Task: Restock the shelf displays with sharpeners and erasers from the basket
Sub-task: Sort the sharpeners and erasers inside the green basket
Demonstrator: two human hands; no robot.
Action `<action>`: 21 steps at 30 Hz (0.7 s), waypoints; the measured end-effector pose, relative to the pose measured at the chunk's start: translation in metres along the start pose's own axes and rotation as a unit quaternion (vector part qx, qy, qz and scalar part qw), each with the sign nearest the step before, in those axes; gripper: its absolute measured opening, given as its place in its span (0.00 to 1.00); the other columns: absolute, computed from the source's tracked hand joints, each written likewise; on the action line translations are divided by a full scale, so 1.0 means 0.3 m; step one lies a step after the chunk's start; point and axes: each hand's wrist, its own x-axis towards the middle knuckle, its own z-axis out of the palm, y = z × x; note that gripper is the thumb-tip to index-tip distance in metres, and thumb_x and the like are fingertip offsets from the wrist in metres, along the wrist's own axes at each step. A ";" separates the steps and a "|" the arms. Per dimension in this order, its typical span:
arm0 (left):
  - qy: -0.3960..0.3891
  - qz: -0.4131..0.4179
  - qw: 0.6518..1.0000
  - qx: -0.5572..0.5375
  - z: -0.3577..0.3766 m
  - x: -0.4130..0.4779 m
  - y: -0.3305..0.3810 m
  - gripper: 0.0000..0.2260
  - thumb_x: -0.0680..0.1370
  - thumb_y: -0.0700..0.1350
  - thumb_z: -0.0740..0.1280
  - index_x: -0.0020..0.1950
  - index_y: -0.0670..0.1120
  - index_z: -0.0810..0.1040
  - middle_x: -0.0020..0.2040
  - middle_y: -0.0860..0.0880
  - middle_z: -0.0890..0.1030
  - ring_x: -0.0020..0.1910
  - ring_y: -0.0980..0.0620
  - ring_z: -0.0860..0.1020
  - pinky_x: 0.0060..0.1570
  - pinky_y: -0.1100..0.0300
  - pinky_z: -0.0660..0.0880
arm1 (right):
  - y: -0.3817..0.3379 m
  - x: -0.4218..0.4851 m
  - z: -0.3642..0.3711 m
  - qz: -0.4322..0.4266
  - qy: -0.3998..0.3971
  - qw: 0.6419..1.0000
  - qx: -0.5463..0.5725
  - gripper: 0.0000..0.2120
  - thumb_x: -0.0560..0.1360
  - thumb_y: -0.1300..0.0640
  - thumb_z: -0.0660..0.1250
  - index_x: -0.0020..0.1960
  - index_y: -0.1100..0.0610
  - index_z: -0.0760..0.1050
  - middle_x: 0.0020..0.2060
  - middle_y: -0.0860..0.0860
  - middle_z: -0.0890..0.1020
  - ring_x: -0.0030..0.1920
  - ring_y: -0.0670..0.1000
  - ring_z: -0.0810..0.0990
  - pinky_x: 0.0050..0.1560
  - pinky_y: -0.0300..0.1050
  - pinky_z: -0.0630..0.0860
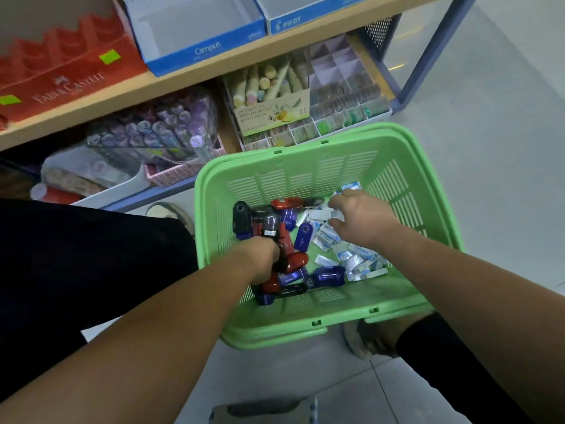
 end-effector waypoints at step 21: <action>-0.039 -0.033 0.981 -0.189 0.028 0.047 0.002 0.21 0.81 0.31 0.60 0.70 0.47 0.76 0.64 0.46 0.77 0.57 0.47 0.78 0.58 0.56 0.79 | -0.026 -0.048 0.149 0.054 -0.240 0.953 0.180 0.21 0.79 0.47 0.70 0.69 0.52 0.76 0.64 0.53 0.79 0.63 0.55 0.77 0.66 0.49 0.74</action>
